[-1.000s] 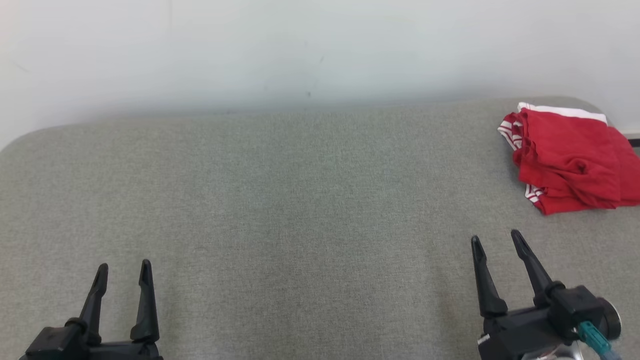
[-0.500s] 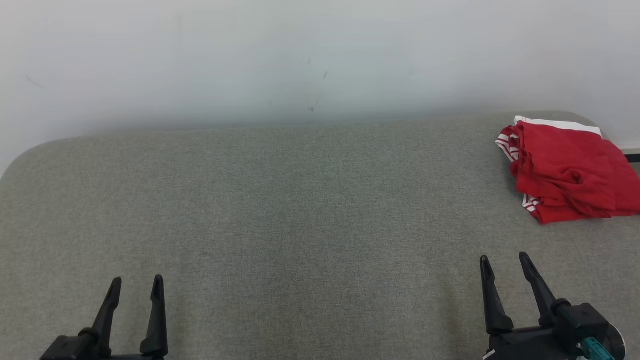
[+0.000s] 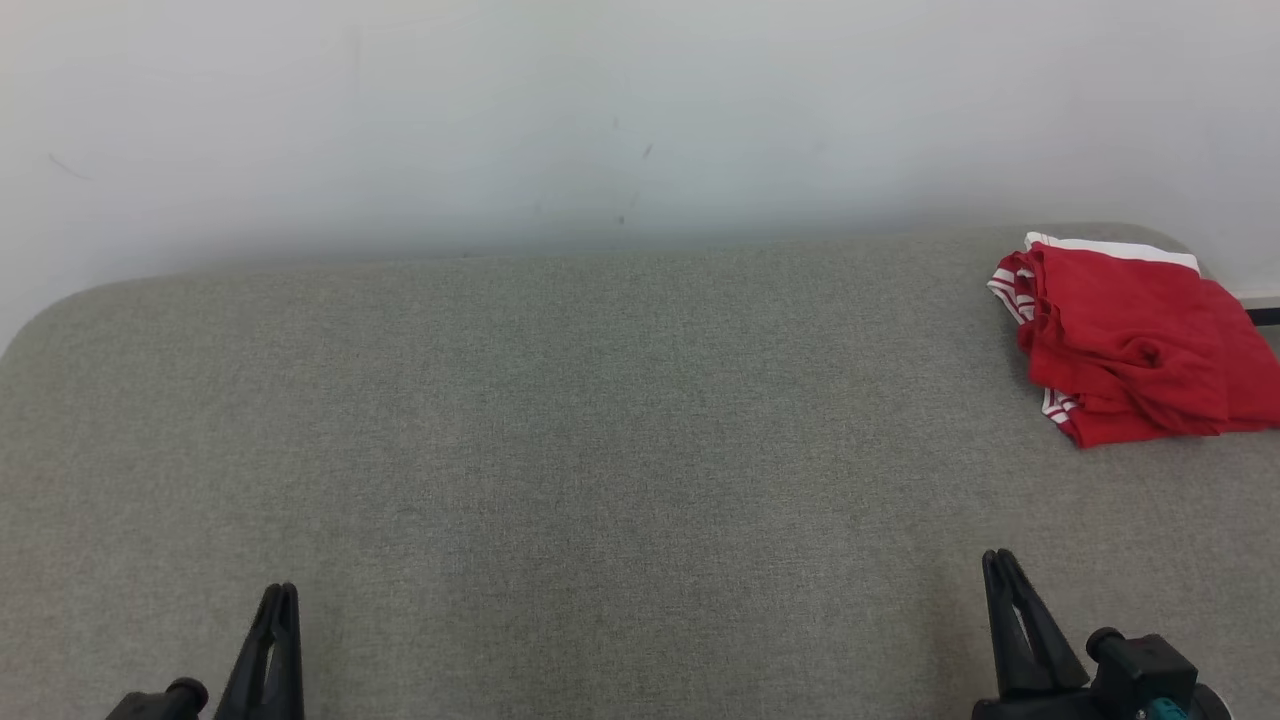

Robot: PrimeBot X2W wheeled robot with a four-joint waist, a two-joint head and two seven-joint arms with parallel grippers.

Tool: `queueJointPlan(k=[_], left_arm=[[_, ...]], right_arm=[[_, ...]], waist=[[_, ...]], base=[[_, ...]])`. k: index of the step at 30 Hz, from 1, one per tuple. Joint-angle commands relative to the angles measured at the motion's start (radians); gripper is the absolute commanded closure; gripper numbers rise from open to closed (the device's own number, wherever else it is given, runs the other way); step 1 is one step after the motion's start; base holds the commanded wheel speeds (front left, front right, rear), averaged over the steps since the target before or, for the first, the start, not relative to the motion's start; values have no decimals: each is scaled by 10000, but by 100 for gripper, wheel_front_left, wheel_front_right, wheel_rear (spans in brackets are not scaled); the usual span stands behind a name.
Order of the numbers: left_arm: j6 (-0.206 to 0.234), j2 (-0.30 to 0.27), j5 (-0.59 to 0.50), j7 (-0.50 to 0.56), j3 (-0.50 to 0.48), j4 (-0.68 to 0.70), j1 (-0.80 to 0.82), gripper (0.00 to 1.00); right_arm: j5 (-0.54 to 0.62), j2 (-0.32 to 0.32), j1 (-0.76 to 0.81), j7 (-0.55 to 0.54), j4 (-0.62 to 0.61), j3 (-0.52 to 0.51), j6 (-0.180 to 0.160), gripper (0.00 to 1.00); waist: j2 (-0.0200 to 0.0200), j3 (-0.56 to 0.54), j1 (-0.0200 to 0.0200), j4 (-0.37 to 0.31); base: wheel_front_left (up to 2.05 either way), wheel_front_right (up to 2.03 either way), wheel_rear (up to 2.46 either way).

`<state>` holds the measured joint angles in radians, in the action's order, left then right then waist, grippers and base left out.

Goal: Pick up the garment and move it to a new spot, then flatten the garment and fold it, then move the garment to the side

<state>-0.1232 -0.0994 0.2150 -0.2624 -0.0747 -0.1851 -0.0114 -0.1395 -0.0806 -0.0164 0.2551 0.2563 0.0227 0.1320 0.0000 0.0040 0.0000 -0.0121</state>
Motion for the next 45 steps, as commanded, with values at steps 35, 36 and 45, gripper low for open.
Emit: queueJointPlan(k=[35, 36, 45], left_arm=[[-35, 208, 5577, 1507, -169, -284, 508, 100], [-36, 213, 5720, 1548, -173, -288, 522, 100], [-46, 252, 6885, 1865, -209, -328, 631, 100]], right_arm=[[-5875, 125, -370, -1481, -17, -557, -6, 100], [-6022, 128, -379, -1515, -20, -571, -7, 100], [-7252, 154, -469, -1827, -42, -687, -8, 100]], waist=[[0, -2, 0, 32], [0, -2, 0, 33], [0, -3, 0, 42]], base=[[0, 0, 0], [0, 0, 0], [0, 0, 0]])
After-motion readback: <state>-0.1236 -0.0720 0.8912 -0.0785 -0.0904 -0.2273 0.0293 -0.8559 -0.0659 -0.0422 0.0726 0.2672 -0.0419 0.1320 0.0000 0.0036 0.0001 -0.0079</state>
